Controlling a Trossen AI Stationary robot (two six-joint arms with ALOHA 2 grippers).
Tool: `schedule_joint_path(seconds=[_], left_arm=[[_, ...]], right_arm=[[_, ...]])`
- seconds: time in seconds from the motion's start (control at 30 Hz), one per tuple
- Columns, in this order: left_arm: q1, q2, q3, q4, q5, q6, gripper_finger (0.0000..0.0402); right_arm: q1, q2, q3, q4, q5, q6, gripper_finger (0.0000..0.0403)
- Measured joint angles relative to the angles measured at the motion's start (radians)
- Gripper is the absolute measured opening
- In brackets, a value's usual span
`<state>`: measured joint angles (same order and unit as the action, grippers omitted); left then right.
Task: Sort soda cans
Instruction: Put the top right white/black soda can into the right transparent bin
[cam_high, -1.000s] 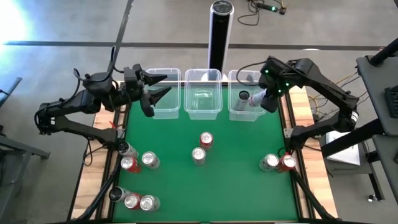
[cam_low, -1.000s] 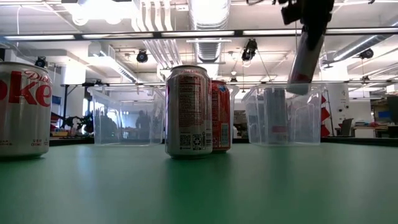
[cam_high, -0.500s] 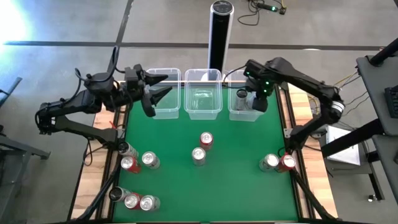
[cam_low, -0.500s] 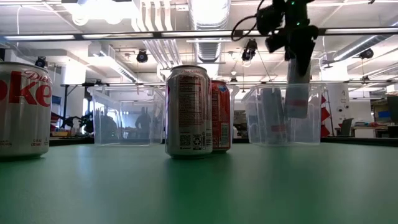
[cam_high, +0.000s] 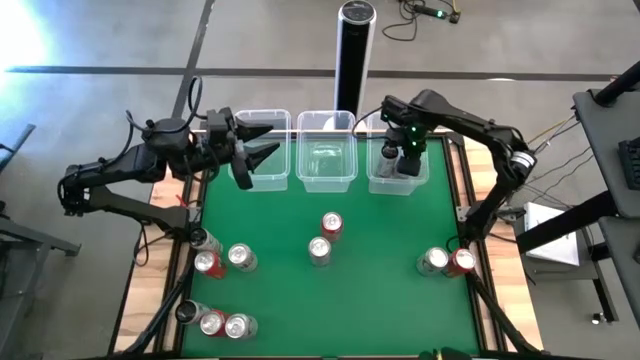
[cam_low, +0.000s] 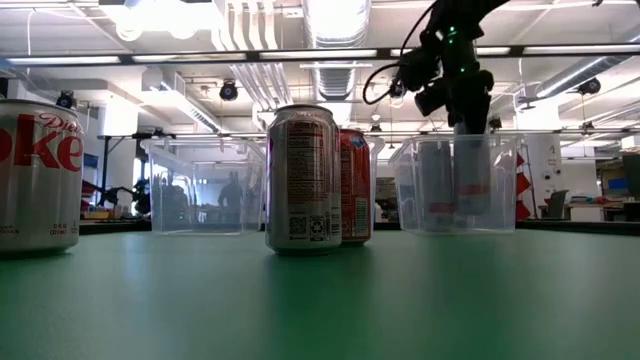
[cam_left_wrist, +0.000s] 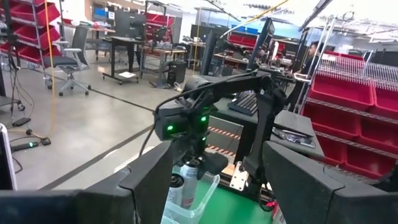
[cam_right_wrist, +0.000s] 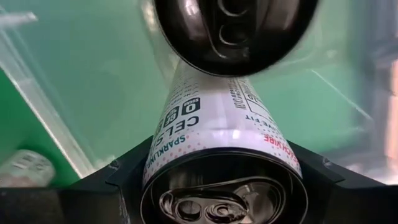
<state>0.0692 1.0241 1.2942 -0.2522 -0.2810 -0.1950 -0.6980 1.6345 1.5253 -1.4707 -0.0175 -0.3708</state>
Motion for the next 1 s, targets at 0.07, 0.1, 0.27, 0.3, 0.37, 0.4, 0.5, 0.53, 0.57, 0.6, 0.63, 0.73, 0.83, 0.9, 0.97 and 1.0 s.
schedule_joint_path(seconds=[0.07,0.1,0.27,0.3,0.37,0.4,0.5,0.53,0.57,0.6,0.63,0.73,0.83,0.9,0.97,1.0], left_arm=[[0.000,0.001,0.000,-0.002,0.000,-0.005,0.0233],[0.000,0.003,0.000,-0.002,0.000,-0.005,0.0233],[-0.003,0.003,0.000,-0.005,0.002,-0.005,0.0233],[-0.006,0.003,0.000,-0.009,0.002,-0.001,0.0233],[-0.012,0.003,0.000,-0.014,0.012,0.014,0.0233],[-0.015,0.003,0.001,-0.021,0.016,0.015,0.0233],[-0.016,-0.003,0.005,-0.063,0.022,-0.010,0.0233],[-0.016,-0.007,0.008,-0.073,0.022,-0.015,0.0233],[-0.019,-0.013,0.013,-0.086,0.022,-0.017,0.0233],[-0.021,-0.019,0.020,-0.102,0.020,-0.015,0.0233],[-0.021,-0.025,0.026,-0.126,0.019,-0.014,0.0233],[-0.020,-0.031,0.061,-0.278,0.020,-0.051,0.0237],[-0.019,-0.026,0.103,-0.487,0.019,-0.133,0.0249],[-0.019,-0.025,0.115,-0.599,0.019,-0.192,0.0257],[-0.019,-0.024,0.117,-0.699,0.022,-0.248,0.0265],[-0.019,-0.023,0.117,-0.744,0.031,-0.277,0.0268]], right_arm=[[-0.003,0.015,-0.002,0.004,-0.038,0.002,0.0258],[-0.003,0.022,-0.005,0.006,-0.045,0.004,0.0259],[-0.003,0.037,-0.042,0.032,-0.044,0.023,0.0266],[-0.003,0.036,-0.054,0.038,-0.043,0.031,0.0268],[-0.003,0.034,-0.077,0.042,-0.043,0.038,0.0273],[-0.003,0.033,-0.086,0.041,-0.042,0.040,0.0277],[-0.003,0.021,-0.093,0.042,-0.036,0.070,0.0293],[-0.003,0.013,-0.092,0.043,-0.036,0.083,0.0300],[-0.003,0.004,-0.089,0.044,-0.036,0.092,0.0308],[-0.003,-0.006,-0.083,0.044,-0.035,0.098,0.0315],[-0.003,-0.018,-0.077,0.044,-0.035,0.107,0.0324],[-0.003,-0.056,-0.060,0.039,-0.034,0.124,0.0347],[0.002,-0.104,-0.038,0.034,-0.032,0.164,0.0361],[0.010,-0.146,-0.023,0.035,-0.030,0.190,0.0364],[0.022,-0.186,-0.013,0.050,-0.026,0.213,0.0364],[0.029,-0.207,-0.012,0.067,-0.026,0.225,0.0364]])
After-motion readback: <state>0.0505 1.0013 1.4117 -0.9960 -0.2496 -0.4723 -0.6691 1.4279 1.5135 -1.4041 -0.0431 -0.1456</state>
